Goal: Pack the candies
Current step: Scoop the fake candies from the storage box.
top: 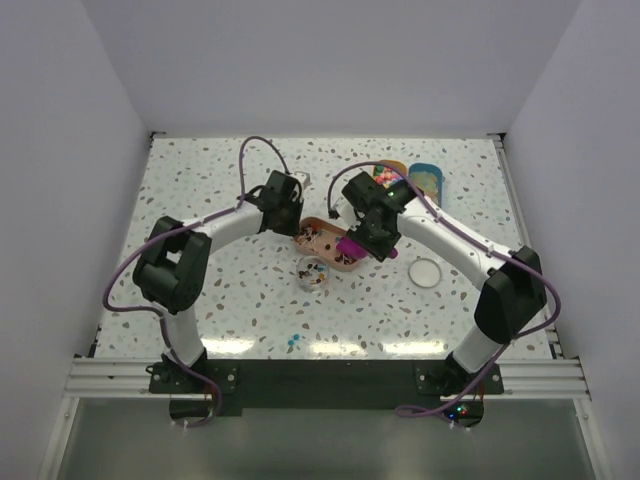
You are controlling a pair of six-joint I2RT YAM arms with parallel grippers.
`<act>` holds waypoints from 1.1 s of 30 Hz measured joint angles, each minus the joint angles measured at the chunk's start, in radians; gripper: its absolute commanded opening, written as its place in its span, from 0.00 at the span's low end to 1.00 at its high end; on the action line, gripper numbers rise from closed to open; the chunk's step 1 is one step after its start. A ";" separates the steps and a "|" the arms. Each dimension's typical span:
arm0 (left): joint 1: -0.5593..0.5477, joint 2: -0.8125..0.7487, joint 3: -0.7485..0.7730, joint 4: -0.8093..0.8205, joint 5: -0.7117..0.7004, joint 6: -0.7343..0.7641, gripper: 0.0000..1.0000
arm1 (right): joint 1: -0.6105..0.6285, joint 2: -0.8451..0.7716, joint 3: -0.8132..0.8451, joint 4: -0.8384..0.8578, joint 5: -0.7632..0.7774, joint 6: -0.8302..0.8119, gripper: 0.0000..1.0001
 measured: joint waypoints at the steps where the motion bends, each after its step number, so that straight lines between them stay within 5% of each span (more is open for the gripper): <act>1: -0.002 -0.003 0.000 -0.001 -0.004 0.003 0.18 | 0.006 0.007 0.000 -0.007 0.010 0.000 0.00; 15: -0.008 -0.011 0.000 -0.004 -0.022 0.005 0.18 | 0.142 0.130 0.079 -0.098 0.135 -0.004 0.00; 33: -0.008 -0.011 0.000 -0.003 0.006 -0.004 0.09 | 0.147 0.348 0.293 -0.140 0.094 0.070 0.00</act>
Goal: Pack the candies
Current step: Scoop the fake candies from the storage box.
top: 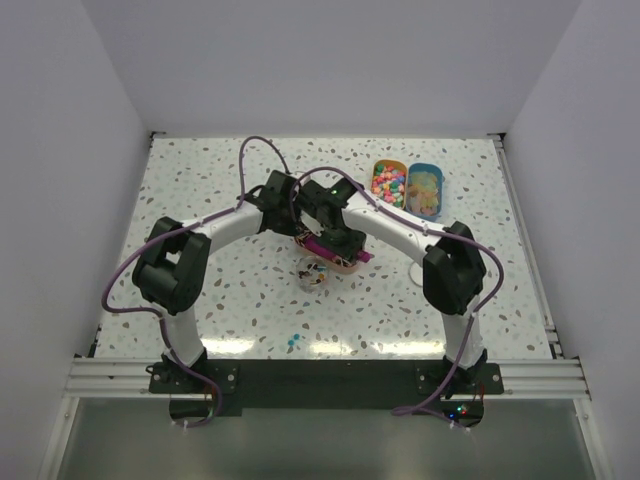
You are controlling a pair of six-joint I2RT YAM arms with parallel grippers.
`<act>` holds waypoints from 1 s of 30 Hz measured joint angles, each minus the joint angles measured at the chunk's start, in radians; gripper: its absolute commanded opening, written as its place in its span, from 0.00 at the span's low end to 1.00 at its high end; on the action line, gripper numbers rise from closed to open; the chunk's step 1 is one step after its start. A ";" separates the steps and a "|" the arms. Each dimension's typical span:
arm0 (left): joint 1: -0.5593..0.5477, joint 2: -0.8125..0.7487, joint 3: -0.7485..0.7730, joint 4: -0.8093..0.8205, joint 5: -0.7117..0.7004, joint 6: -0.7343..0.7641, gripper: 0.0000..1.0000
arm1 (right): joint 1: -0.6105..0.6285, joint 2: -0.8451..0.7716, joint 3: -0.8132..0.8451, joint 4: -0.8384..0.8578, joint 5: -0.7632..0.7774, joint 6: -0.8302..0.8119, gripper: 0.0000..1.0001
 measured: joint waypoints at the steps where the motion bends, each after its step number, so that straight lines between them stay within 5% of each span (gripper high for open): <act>1: 0.000 0.000 0.000 0.000 0.003 0.000 0.08 | 0.000 0.008 0.005 0.003 -0.003 0.004 0.00; 14: 0.010 -0.002 -0.010 0.015 0.031 -0.022 0.05 | -0.001 0.018 -0.022 0.084 -0.022 0.091 0.00; 30: 0.012 -0.006 -0.014 0.031 0.001 -0.026 0.04 | -0.055 -0.126 -0.365 0.468 -0.083 0.138 0.00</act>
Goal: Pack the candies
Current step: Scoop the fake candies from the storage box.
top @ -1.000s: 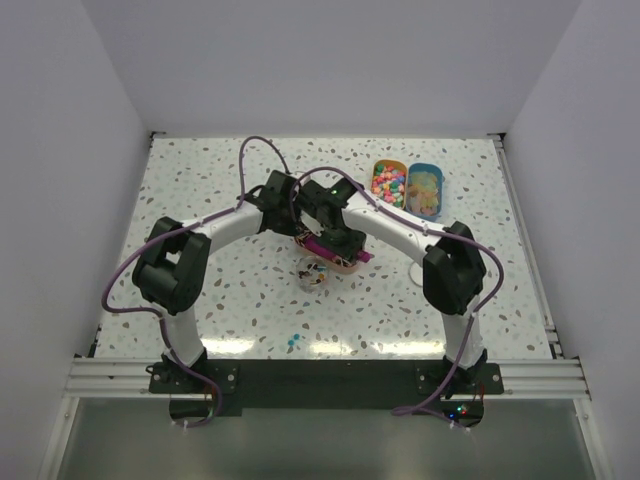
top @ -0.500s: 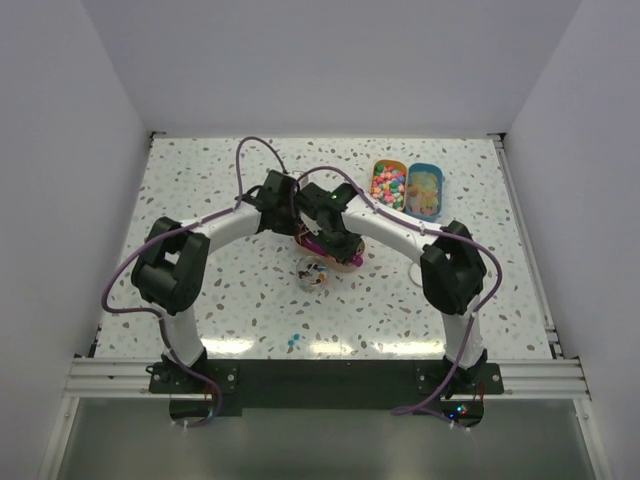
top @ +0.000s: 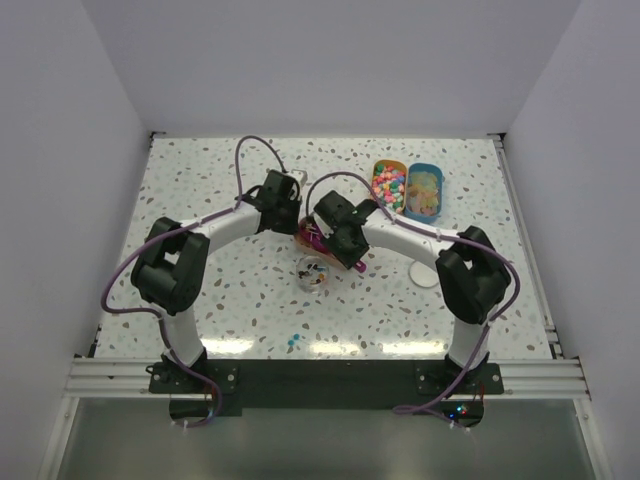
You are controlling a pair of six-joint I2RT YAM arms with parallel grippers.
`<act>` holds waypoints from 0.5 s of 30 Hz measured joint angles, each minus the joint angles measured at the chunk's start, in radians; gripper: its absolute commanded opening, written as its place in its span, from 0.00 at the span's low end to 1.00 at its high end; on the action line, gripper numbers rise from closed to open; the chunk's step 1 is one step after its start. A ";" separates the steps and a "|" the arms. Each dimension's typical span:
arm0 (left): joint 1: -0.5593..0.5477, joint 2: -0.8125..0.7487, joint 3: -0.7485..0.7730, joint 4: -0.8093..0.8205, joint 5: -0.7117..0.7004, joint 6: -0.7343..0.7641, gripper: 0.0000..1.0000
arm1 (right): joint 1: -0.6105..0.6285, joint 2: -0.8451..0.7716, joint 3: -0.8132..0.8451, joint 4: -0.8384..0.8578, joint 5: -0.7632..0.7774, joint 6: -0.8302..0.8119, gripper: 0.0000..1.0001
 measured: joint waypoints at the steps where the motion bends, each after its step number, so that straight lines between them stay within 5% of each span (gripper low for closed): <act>1: -0.001 0.000 0.000 -0.001 -0.003 0.000 0.04 | 0.000 -0.006 -0.008 0.010 0.000 -0.002 0.00; 15: -0.011 -0.004 0.000 -0.021 -0.061 0.000 0.04 | -0.010 -0.103 -0.146 0.162 -0.015 -0.065 0.00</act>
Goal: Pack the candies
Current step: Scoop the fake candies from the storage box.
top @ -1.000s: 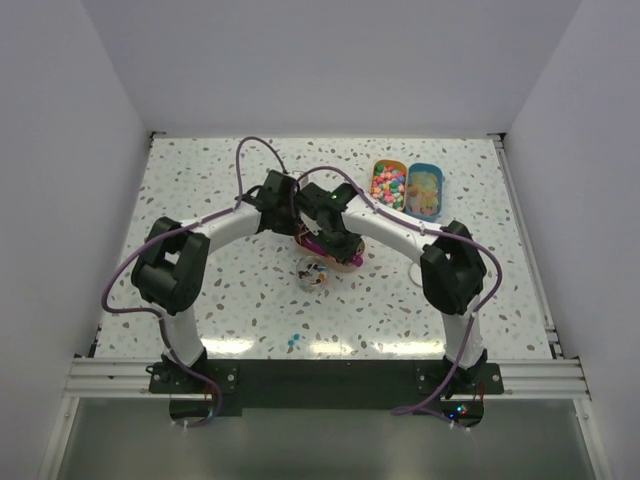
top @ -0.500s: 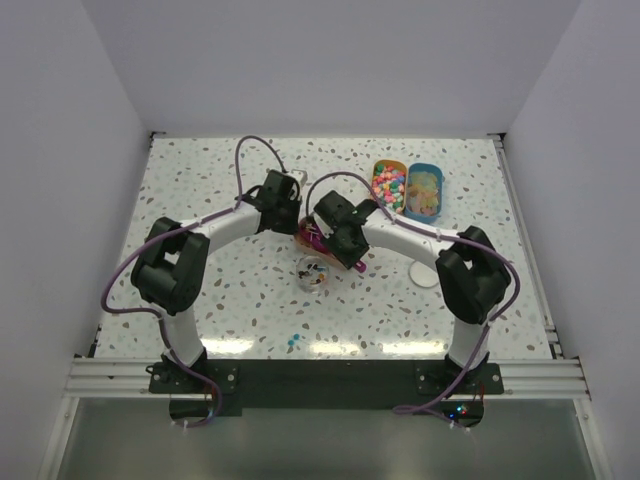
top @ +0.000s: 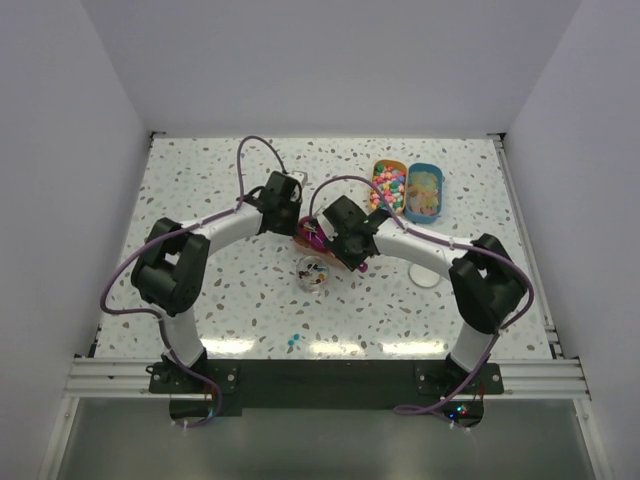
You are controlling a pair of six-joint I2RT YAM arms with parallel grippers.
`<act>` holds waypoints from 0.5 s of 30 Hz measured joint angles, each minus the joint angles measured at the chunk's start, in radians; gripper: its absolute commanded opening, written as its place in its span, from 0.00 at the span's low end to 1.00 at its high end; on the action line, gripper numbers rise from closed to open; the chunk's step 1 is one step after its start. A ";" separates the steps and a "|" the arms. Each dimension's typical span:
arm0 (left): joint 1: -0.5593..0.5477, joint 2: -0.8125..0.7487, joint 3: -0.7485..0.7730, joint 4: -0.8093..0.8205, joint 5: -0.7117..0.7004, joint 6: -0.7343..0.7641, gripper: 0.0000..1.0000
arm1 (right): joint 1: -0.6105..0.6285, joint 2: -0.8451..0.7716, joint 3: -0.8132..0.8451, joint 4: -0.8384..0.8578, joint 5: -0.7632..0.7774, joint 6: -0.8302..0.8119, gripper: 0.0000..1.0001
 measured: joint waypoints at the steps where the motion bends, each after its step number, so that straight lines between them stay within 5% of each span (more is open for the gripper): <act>1: 0.000 0.000 0.000 0.000 -0.002 0.000 0.04 | 0.000 -0.004 -0.006 0.004 -0.003 -0.005 0.00; 15: 0.060 -0.001 0.001 -0.007 -0.003 -0.002 0.08 | -0.008 -0.084 -0.113 0.069 -0.005 -0.028 0.00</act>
